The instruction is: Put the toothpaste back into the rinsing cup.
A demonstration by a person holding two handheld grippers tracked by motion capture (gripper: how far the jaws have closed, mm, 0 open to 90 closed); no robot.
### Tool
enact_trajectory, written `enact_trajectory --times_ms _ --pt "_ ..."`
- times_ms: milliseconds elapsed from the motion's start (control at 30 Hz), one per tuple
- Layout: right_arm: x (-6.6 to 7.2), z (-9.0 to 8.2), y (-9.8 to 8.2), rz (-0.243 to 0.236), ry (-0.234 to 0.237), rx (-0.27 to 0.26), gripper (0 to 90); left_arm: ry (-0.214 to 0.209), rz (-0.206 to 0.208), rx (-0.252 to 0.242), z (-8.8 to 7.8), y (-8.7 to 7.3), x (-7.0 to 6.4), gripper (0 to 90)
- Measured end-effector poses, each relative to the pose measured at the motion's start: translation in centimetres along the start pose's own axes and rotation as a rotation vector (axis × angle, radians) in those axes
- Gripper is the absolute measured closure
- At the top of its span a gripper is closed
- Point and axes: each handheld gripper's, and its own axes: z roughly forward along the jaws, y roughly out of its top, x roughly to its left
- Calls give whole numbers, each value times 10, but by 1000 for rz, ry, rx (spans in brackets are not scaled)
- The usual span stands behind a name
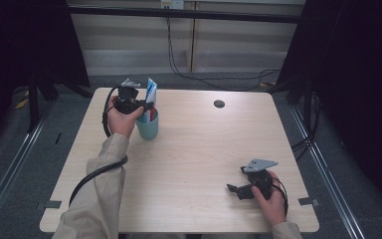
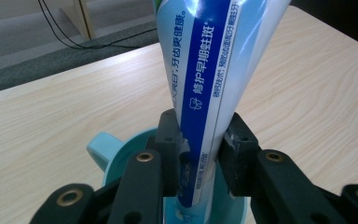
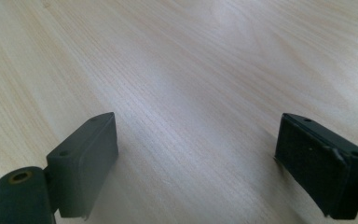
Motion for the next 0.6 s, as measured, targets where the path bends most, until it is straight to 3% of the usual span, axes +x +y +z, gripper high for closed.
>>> enact_trajectory --times_ms 600 --pt "0 0 0 1 2 -1 124 9 -2 9 -4 -8 0 720"
